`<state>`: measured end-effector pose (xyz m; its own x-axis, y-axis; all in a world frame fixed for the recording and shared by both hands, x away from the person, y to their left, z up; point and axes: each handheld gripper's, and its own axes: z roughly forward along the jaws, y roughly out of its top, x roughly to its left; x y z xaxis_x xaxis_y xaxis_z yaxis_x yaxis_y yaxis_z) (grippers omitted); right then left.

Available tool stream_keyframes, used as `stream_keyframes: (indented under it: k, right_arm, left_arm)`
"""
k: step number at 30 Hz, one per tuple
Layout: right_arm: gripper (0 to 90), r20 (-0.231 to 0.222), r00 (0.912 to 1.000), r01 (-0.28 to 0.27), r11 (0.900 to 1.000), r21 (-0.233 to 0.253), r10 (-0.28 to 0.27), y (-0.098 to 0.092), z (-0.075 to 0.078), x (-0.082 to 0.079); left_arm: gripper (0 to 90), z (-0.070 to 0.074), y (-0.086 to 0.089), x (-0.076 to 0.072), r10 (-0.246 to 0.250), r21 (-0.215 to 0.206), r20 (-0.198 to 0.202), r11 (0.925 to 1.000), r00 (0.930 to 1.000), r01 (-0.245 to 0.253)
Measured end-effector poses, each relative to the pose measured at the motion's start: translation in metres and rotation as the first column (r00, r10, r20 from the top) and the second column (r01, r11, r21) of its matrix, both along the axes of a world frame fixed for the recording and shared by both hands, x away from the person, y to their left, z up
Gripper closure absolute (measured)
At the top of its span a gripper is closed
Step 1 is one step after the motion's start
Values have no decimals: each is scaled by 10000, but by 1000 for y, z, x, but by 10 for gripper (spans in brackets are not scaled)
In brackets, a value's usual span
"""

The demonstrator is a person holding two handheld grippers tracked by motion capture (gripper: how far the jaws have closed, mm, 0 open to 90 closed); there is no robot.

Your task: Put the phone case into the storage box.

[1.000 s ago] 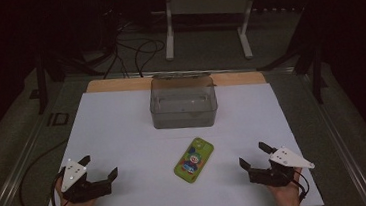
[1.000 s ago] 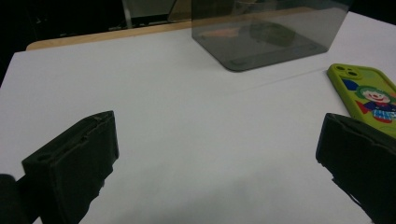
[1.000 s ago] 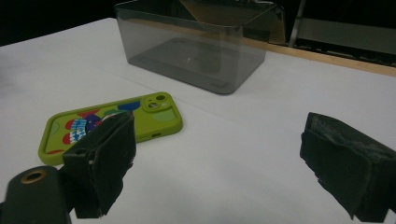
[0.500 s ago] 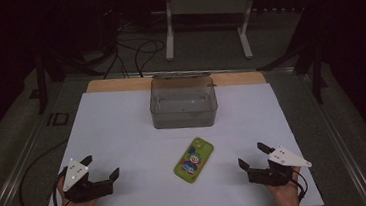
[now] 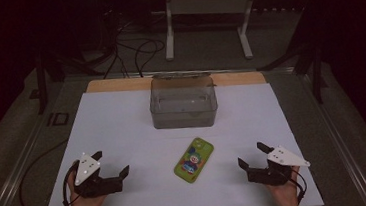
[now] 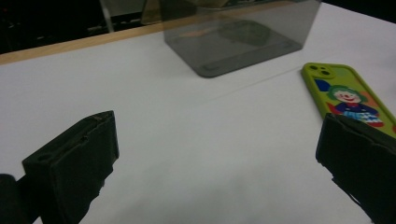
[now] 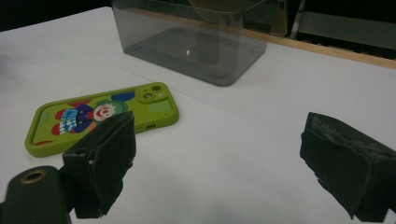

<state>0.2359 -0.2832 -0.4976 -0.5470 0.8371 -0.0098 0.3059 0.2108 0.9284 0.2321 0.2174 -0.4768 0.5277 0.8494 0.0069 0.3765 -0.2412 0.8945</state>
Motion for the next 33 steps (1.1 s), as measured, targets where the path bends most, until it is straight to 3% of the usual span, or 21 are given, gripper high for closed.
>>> stream_keyframes:
  k: [11, 21, 33]
  right_arm:
    - [105, -20, 10000, 18, 10000, -1, -18, 0, 0, 0]
    - [105, -39, 10000, -10, 10000, -15, 10, 0, 0, 1]
    - [105, -53, 10000, -43, 10000, -18, 43, 0, 0, 1]
  left_arm:
    - [0, 14, -29, 8, -723, 132, 175, 9973, 9972, 721]
    - [1, 20, -51, 16, -1021, 163, 184, 9947, 9946, 1018]
    - [8, 18, -85, 24, -1796, 241, -107, 9834, 9837, 1798]
